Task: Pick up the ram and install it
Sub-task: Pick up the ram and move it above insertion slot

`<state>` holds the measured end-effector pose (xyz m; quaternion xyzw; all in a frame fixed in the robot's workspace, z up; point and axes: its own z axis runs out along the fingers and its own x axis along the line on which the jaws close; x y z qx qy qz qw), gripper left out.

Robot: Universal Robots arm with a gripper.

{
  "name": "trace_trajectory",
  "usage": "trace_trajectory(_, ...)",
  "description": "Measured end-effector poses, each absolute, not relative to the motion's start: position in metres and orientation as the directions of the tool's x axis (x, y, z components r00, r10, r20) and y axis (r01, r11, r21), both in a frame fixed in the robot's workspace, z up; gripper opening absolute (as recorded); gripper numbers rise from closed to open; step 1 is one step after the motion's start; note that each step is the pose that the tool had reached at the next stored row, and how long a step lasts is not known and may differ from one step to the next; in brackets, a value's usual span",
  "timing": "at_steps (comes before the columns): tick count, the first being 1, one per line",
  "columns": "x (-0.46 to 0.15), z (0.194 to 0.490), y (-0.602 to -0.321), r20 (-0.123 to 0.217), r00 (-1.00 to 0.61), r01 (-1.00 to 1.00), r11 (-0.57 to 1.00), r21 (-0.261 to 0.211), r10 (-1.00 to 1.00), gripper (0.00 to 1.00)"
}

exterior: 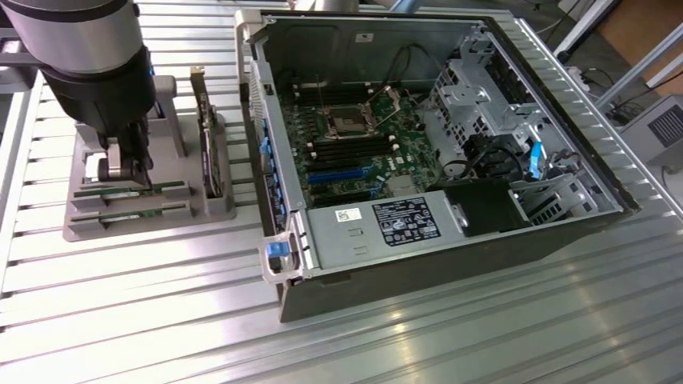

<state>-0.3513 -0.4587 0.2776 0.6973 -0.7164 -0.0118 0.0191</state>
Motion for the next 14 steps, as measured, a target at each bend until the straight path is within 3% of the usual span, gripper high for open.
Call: trace_trajectory(14,-0.3531,0.267,-0.4589,0.011,-0.027,-0.999,0.027,0.044,-1.0,0.36)
